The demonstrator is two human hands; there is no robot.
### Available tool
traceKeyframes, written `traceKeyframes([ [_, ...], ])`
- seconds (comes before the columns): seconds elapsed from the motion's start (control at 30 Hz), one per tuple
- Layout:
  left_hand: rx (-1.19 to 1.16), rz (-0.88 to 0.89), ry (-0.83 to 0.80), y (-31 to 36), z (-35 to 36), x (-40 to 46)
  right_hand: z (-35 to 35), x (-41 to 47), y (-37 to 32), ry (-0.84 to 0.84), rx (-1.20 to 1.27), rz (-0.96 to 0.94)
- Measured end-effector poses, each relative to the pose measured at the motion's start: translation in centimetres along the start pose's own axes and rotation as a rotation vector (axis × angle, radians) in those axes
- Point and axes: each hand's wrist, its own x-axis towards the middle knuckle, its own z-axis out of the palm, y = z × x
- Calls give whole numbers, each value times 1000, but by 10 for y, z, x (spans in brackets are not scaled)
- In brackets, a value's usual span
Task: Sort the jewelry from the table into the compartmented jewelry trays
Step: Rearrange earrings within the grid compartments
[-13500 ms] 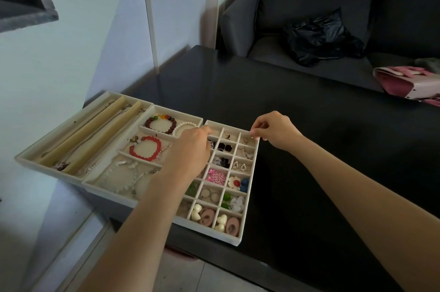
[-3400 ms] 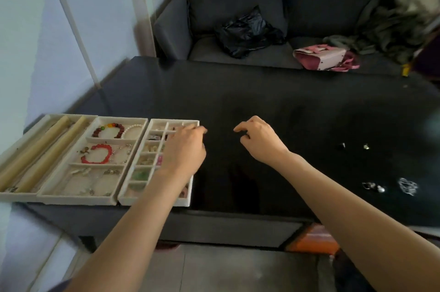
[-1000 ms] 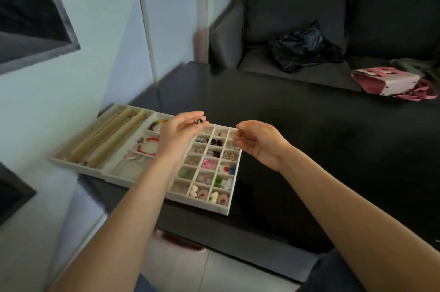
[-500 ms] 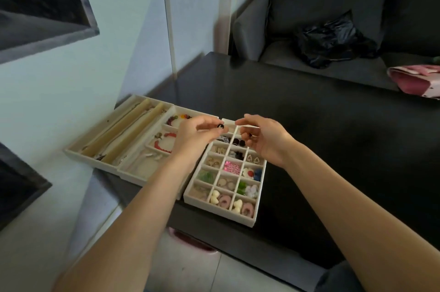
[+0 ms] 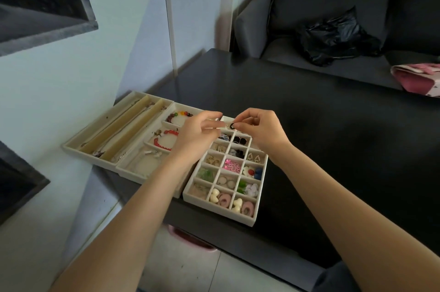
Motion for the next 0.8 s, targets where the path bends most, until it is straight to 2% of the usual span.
traceKeyframes([
  [0.2, 705, 161, 15, -16, -19, -10, -4, 3, 20, -8, -251, 21],
  [0.27, 820, 194, -5, -19, -23, -12, -1, 3, 26, -17, -294, 28],
  [0.6, 961, 179, -122, -19, -24, -14, 12, 11, 41, 22, -506, 5],
  [0.8, 972, 183, -130, -19, -23, -13, 15, 15, 43, 19, -566, 29],
])
